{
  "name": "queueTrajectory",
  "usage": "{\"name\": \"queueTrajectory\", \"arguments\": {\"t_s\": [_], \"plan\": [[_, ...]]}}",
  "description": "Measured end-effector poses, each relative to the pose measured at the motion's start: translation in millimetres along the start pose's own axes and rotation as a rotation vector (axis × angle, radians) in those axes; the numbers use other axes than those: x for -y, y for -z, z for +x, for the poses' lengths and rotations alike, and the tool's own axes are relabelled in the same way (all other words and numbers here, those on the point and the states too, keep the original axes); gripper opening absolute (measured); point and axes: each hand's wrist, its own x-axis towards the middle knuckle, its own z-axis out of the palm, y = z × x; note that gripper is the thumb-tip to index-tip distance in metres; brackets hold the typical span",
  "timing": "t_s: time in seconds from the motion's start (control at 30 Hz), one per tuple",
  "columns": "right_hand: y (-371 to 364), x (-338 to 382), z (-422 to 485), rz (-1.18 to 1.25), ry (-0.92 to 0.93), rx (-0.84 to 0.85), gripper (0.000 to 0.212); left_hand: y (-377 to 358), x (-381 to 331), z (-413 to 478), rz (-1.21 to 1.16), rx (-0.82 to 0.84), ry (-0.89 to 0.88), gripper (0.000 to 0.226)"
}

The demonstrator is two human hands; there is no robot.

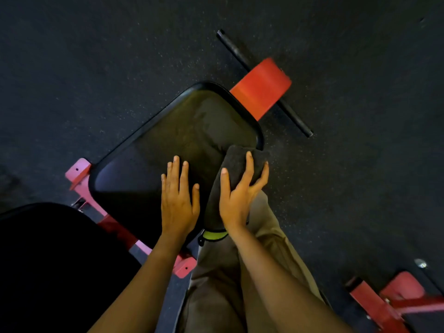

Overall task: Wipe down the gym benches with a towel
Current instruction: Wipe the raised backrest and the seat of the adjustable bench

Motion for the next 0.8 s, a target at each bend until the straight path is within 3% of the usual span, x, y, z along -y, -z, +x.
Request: {"name": "queueTrajectory", "arguments": {"t_s": [0.07, 0.2, 0.4, 0.5, 0.7, 0.8], "plan": [[3, 3, -15, -0.112, 0.017, -0.004, 0.058, -1, 1, 0, -0.002, 0.002, 0.001, 0.054], [14, -8, -45, -0.446, 0.226, 0.129, 0.06, 0, 0, -1, -0.032, -0.017, 0.02, 0.054], [4, 14, 32, -0.593, 0.306, 0.052, 0.055, -2, 5, 6, -0.026, -0.091, 0.042, 0.051], [-7, 44, 68, -0.662, 0.375, 0.108, 0.056, -4, 5, 10, -0.036, -0.126, 0.053, 0.05], [16, 23, 70, -0.65, 0.996, 0.392, 0.059, -8, 1, 11, -0.069, -0.191, 0.105, 0.049], [46, -8, 64, -0.669, 1.096, 0.421, 0.058, -9, -2, 9, -0.064, -0.181, 0.132, 0.05]]}}
